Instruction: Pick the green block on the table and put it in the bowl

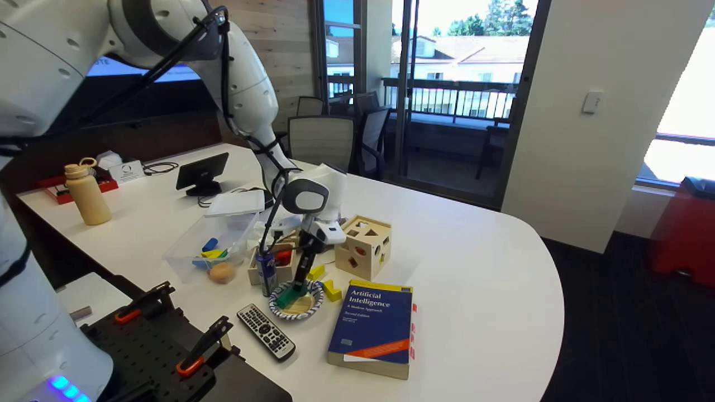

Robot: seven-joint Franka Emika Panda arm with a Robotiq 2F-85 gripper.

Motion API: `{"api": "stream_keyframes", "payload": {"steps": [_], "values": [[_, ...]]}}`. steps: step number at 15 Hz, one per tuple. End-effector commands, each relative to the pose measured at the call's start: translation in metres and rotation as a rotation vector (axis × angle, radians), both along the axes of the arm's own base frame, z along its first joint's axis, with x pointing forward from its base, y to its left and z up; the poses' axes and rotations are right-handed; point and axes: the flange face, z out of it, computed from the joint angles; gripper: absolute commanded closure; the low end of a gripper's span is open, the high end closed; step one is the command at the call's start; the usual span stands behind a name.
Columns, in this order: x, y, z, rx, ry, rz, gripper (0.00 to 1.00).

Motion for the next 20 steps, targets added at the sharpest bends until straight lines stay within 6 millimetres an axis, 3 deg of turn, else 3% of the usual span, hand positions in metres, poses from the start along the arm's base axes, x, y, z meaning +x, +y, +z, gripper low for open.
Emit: {"api": "stream_keyframes", "payload": {"steps": [1, 4, 5, 6, 10, 14, 17, 20], "values": [[0.011, -0.005, -0.009, -0.022, -0.025, -0.025, 0.8], [0.015, -0.008, -0.011, -0.033, -0.037, -0.022, 0.8], [0.016, -0.008, -0.011, -0.023, -0.038, -0.02, 0.31], [0.016, -0.006, -0.011, -0.012, -0.038, -0.014, 0.27], [0.017, -0.001, 0.0, 0.01, -0.047, 0.004, 0.0], [0.015, -0.002, 0.037, 0.003, -0.097, 0.005, 0.0], [0.015, 0.004, 0.091, 0.015, -0.169, 0.006, 0.0], [0.021, 0.023, 0.152, 0.036, -0.234, 0.025, 0.0]]}}
